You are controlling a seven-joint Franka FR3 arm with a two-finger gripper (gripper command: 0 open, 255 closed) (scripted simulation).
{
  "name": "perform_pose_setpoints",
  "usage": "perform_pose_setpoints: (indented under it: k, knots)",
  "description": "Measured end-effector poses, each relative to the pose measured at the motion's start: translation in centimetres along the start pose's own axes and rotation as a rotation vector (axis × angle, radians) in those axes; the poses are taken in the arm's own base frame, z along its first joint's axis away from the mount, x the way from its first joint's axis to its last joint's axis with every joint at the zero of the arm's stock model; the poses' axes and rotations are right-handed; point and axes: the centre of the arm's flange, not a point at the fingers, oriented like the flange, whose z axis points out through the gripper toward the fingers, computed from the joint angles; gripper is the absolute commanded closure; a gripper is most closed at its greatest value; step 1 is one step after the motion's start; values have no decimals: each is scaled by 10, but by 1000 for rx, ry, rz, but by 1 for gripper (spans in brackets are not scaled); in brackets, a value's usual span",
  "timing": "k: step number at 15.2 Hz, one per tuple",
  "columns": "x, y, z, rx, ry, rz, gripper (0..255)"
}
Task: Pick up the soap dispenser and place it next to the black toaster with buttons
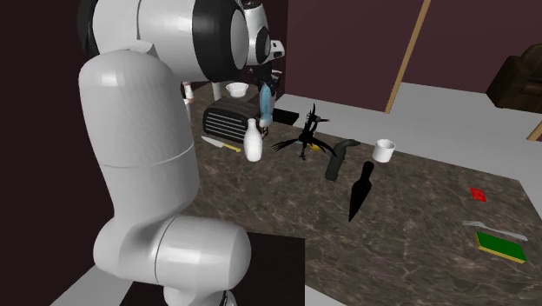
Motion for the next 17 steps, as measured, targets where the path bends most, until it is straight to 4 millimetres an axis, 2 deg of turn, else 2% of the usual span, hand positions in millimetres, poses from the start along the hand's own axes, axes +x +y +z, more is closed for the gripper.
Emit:
perform_pose_setpoints:
  k: [7, 13, 17]
  knots:
    - [-3, -87, 5, 0, 0, 0, 255]
    - [-9, -170, 14, 0, 0, 0, 255]
    - [-6, -224, 21, 0, 1, 1, 255]
